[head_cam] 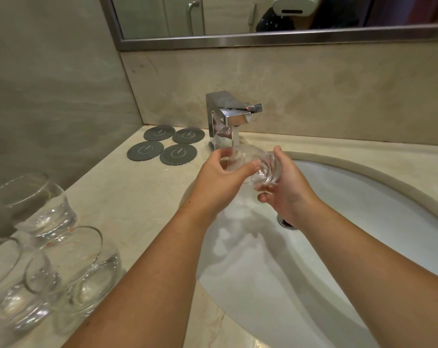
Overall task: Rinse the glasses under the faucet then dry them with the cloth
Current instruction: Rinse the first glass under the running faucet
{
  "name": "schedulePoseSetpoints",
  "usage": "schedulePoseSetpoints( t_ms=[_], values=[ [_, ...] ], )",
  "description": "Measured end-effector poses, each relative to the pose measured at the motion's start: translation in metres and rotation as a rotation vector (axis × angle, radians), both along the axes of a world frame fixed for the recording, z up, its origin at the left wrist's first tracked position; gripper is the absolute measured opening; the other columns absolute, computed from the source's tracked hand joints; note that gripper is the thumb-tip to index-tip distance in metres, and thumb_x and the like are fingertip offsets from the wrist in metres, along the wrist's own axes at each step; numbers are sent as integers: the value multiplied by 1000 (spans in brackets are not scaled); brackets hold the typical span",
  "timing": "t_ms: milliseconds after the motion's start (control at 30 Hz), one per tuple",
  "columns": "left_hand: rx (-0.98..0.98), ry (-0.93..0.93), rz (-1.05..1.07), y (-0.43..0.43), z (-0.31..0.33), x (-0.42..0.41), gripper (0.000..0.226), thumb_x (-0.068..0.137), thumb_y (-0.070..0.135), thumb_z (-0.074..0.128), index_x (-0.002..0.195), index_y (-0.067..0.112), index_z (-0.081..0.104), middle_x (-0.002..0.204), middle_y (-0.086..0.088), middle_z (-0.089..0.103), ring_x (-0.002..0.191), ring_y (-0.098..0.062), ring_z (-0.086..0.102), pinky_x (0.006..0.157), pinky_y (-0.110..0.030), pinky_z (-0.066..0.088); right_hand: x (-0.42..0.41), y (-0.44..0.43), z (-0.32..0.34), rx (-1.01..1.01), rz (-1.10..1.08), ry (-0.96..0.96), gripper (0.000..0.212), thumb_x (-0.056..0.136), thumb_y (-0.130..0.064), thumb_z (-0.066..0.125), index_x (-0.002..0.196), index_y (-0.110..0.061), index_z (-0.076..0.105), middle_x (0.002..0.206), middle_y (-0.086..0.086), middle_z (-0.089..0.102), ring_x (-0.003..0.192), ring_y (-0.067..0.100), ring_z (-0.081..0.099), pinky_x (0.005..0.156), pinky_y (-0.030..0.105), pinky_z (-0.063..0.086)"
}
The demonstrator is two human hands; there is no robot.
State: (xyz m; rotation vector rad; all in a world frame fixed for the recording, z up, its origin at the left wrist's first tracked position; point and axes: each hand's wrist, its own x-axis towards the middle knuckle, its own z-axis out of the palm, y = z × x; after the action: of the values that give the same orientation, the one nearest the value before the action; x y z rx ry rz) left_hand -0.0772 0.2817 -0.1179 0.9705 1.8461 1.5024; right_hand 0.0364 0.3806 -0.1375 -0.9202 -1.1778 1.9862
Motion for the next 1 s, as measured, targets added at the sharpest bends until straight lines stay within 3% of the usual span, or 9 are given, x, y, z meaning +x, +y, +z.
schedulePoseSetpoints(
  t_ms=[67, 200, 367, 467, 533, 733, 867, 1000],
  values=[
    [14, 17, -14, 1, -1, -1, 83, 57, 61, 83, 133, 34, 64, 124, 11, 74, 115, -8, 72, 107, -44, 56, 1, -1, 1, -42, 15, -2, 45, 105, -60, 49, 105, -21, 72, 72, -2, 63, 49, 13, 48, 44, 26, 33],
    [13, 4, -56, 3, -4, -2, 82, 65, 47, 85, 141, 32, 60, 130, 8, 72, 120, -13, 71, 111, -45, 53, -1, 0, 2, -58, -46, 46, 33, 107, -43, 52, 101, -15, 67, 72, 3, 62, 52, 16, 45, 42, 25, 33],
    [-52, -16, -28, 2, -5, 0, 100, 60, 79, 81, 143, 28, 55, 134, 12, 70, 124, -13, 68, 111, -46, 53, -4, 0, 2, -20, -91, 58, 27, 106, -36, 54, 95, -15, 68, 68, 2, 62, 48, 17, 46, 46, 28, 33],
    [-65, -19, -11, 0, -4, -1, 85, 64, 78, 79, 130, 28, 61, 121, 11, 73, 111, -16, 74, 104, -47, 59, -3, -1, 3, 5, -85, 63, 28, 107, -34, 51, 96, -15, 68, 66, 2, 62, 49, 18, 47, 49, 30, 34],
    [-59, 7, 3, 0, -4, -1, 86, 59, 78, 81, 129, 31, 64, 121, 12, 75, 113, -13, 73, 105, -48, 58, -3, -1, 3, 17, -61, 44, 28, 106, -33, 49, 99, -13, 67, 69, 4, 60, 51, 19, 49, 49, 29, 36],
    [-27, 114, -27, -1, -1, 0, 74, 64, 60, 85, 132, 39, 65, 121, 17, 73, 113, -4, 70, 106, -40, 55, 2, -1, 2, -43, 24, -47, 47, 103, -64, 51, 100, -22, 72, 72, -1, 64, 52, 15, 51, 45, 27, 37],
    [-16, 90, -78, 0, -3, -1, 76, 69, 45, 83, 141, 34, 61, 125, 13, 72, 116, -4, 70, 109, -36, 53, 0, -1, 2, -46, 3, 18, 37, 108, -49, 51, 102, -17, 68, 75, 2, 62, 53, 15, 47, 42, 25, 36],
    [-30, 47, -87, 1, -5, 0, 87, 73, 61, 87, 147, 33, 53, 131, 14, 70, 122, -4, 67, 112, -36, 51, -2, 2, -1, -43, -27, 52, 29, 106, -43, 53, 103, -17, 66, 81, 5, 62, 50, 16, 48, 45, 26, 37]
  ],
)
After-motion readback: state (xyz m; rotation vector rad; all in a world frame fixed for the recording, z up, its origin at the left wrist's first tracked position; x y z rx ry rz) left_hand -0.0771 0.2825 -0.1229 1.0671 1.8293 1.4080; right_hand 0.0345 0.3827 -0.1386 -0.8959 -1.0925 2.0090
